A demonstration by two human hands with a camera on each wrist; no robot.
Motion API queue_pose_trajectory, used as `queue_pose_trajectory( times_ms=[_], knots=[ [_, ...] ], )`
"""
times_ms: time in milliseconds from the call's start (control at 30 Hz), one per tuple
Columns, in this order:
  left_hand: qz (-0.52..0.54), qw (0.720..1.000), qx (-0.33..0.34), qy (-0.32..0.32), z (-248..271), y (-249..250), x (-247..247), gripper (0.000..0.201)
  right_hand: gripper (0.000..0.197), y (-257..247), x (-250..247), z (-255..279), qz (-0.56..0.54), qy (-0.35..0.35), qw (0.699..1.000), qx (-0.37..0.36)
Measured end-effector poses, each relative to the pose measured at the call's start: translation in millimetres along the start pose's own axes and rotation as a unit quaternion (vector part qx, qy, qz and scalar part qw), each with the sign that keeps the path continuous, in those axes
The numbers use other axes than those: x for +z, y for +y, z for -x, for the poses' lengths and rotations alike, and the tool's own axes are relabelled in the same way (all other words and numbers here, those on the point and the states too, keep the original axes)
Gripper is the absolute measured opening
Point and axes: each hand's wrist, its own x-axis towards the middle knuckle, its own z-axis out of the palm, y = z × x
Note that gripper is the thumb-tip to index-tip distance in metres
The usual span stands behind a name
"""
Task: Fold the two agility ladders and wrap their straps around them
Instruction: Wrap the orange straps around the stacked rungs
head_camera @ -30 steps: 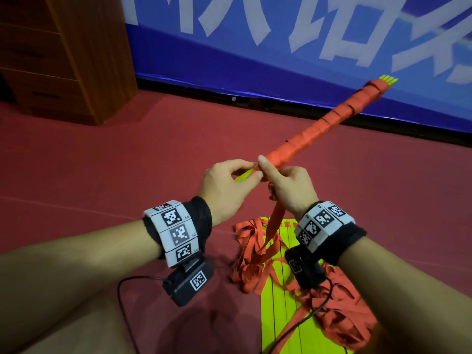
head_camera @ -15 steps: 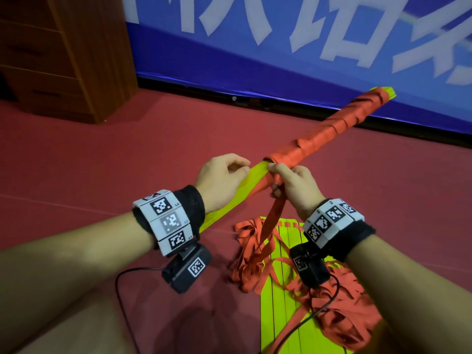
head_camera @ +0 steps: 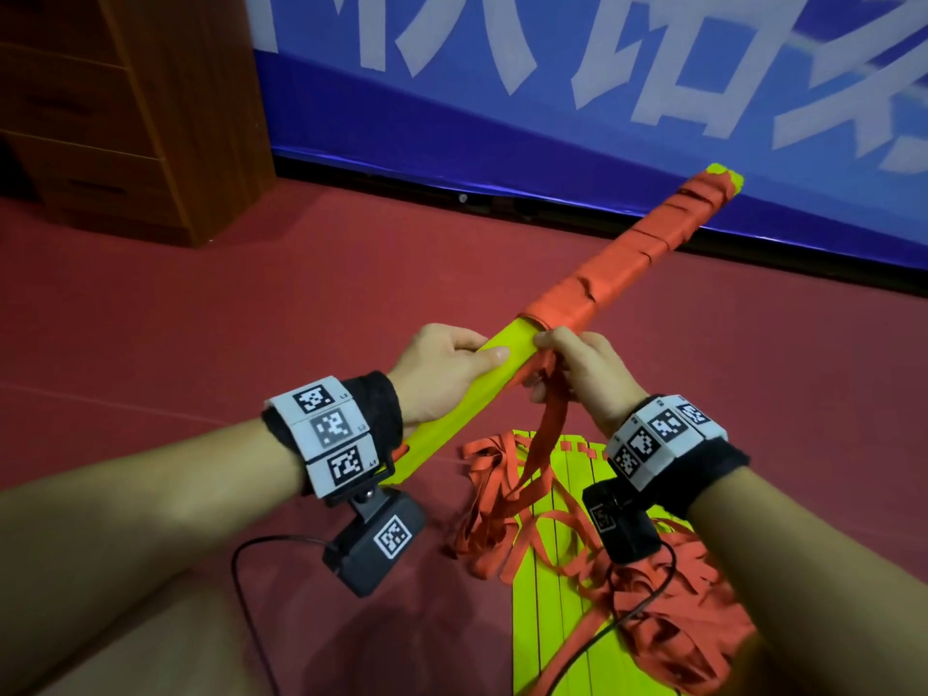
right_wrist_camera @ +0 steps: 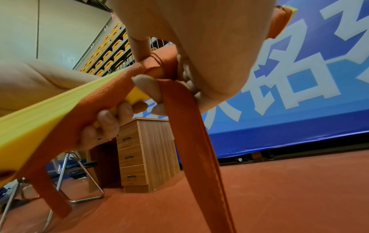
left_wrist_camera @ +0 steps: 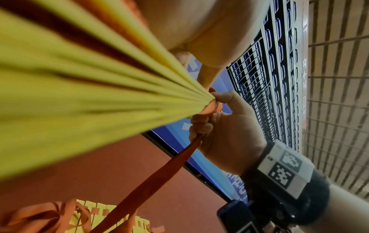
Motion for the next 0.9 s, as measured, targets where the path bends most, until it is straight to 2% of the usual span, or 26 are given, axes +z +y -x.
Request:
queue_pose_trajectory(
  times_ms=[100,300,467,633,767,900],
  knots=[
    [-0.006,0.998,0.023,0.059,-4,-5,-1,0.02,0.031,0,-1,3,0.013,-0.027,0.999,0.02],
    [-0.024,0.987,0.068,0.145,-6,-2,-6,0.013,0.048,1,-3,3,0.06,-0.041,0.996,0.043],
    [-0.063,0.98,0.069,0.175,-9,-6,-9,0.01,0.046,2,1,-1,0.077,-0.016,0.997,0.011],
    [-0.201,0.957,0.068,0.196,-3,-3,-12,0.016,0.043,6,15,-3,0.11,0.007,0.993,-0.045],
    [-0.256,0.939,0.108,0.203,3,1,-8,0.016,0.045,7,20,-5,0.092,0.025,0.994,-0.059],
    [-0.275,0.928,0.144,0.203,8,3,-3,0.016,0.058,6,22,-2,0.084,0.064,0.993,-0.061]
  ],
)
